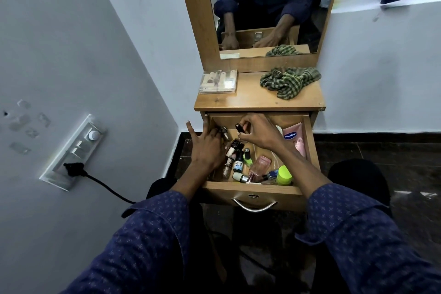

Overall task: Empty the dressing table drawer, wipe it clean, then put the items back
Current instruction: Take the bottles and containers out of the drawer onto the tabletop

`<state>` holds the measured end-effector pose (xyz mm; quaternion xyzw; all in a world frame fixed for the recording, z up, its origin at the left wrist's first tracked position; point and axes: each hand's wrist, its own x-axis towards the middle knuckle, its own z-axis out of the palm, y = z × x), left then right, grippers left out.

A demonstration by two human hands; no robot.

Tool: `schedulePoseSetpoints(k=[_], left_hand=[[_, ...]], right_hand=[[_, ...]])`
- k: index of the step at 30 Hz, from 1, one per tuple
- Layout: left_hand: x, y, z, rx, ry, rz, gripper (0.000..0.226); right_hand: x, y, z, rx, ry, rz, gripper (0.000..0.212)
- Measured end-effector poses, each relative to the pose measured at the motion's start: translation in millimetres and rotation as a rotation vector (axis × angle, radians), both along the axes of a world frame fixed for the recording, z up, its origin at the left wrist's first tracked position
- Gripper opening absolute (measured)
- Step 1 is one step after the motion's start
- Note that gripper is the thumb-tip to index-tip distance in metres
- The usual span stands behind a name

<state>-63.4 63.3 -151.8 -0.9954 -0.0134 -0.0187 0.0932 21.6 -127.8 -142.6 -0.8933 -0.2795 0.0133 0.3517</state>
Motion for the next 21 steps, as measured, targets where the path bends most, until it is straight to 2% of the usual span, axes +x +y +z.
schedulePoseSetpoints(k=[5, 11, 16, 21], left_hand=[[-1.7, -1.2, 6.1, -0.024, 0.011, -0.018, 0.053], [-2.0, 0.8, 8.2, -0.181, -0.014, -0.023, 0.048], [-1.8, -1.4, 6.7, -0.18, -0.018, -0.068, 0.035], [-2.0, 1.6, 9.7, -0.307, -0.015, -0.086, 0.022]], right_hand=[[1.9, -1.2, -2.4, 0.017, 0.031, -0.016, 0.017], [3.6, -1.2, -1.3, 0.033, 0.037, -0.029, 0.016], [5.6, -0.4, 2.4, 0.157, 0.11, -0.068, 0.018], [4.8, -0.6, 5.4, 0.282, 0.205, -0.033, 0.015]])
